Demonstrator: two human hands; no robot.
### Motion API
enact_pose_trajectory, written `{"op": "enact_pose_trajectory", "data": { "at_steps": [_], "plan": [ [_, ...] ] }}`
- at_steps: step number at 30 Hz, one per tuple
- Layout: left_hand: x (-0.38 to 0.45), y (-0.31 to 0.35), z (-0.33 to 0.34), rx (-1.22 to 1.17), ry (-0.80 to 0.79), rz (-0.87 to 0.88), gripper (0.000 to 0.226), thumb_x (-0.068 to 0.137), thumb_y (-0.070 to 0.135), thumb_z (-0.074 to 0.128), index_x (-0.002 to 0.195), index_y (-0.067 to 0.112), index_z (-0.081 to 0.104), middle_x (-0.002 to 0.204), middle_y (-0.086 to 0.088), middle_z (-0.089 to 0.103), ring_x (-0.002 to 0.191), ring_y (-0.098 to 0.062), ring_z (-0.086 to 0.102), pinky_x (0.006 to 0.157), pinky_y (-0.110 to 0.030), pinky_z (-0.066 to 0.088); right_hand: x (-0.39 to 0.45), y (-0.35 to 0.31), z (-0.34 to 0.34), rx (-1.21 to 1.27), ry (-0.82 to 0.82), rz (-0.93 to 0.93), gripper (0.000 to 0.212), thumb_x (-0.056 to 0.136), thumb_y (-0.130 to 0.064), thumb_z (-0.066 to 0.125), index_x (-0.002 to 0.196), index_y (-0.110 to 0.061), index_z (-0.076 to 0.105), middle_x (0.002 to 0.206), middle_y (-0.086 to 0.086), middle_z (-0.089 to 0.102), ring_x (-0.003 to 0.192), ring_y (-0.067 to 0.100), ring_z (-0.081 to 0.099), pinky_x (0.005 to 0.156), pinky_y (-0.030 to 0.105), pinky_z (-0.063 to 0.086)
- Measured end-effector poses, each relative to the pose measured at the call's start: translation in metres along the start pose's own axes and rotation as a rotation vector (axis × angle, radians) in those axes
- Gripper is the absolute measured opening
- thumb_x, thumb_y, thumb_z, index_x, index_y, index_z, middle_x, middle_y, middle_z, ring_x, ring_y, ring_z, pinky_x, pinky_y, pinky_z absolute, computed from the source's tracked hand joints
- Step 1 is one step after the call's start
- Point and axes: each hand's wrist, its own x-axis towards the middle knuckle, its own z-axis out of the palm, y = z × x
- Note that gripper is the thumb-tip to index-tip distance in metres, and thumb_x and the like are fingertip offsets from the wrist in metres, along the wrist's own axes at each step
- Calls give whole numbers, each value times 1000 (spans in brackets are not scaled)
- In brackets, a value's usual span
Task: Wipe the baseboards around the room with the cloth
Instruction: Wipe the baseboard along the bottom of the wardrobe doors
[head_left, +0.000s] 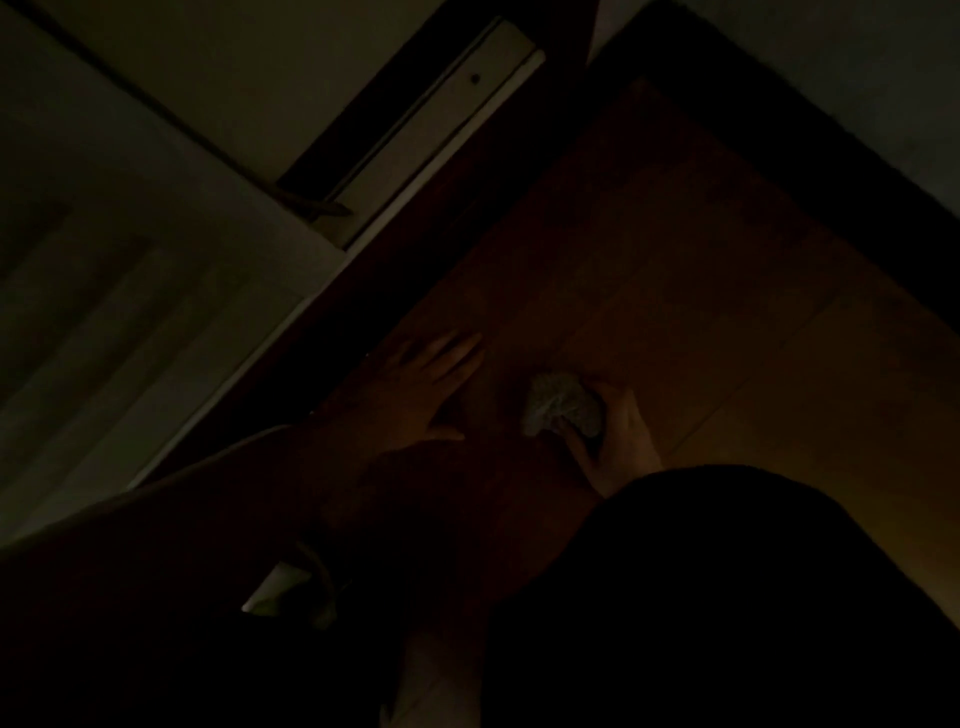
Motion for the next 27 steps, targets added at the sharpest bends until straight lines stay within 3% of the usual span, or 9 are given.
{"op": "enact_pose_trajectory", "data": {
  "at_steps": [3,7,11,15,19,22,27],
  "plan": [
    [9,-5,4,40,12,47,103,83,80,41,159,19,8,167,-3,0,152,-24,5,117,-55,19,-1,6,0,-46,15,-114,65,86,-23,74,137,6,45,130,31,51,118,52,52,88,60,50],
    [9,-5,3,-6,-5,37,107,81,79,47,157,24,-6,165,1,-9,152,-23,1,119,-55,15,-1,1,3,-90,130,-203,66,80,-14,79,133,2,44,116,34,56,104,53,60,80,60,54],
    [9,-2,4,14,-27,11,108,82,78,46,151,26,-18,160,5,-23,151,-20,-8,120,-53,7,0,3,6,-125,183,-251,64,81,-16,78,131,-4,41,112,34,56,100,53,61,80,58,55],
    [7,8,0,-30,-101,-62,106,86,70,49,152,26,-21,159,6,-29,151,-20,-13,120,-53,6,0,1,8,-129,182,-237,60,85,-21,74,130,7,46,111,32,55,97,48,61,81,50,55],
    [-1,32,-25,-113,-196,-215,81,99,63,29,157,24,-12,165,1,-14,152,-21,-8,122,-52,4,-3,-20,0,6,121,-103,54,92,-20,68,132,5,45,124,24,49,110,38,55,92,42,49],
    [-23,46,-48,-157,-147,-215,69,102,58,16,157,25,-9,167,-2,-2,153,-21,-2,121,-48,1,-20,-45,-11,52,108,23,52,94,-23,63,138,-6,42,131,15,45,114,30,51,93,38,45],
    [-69,78,-83,-136,-62,-212,67,100,57,11,158,25,-3,166,-3,5,152,-21,4,120,-45,2,-86,-92,-42,155,211,100,48,93,-11,62,137,-4,45,127,16,47,112,28,50,89,30,42]
  ]
}}
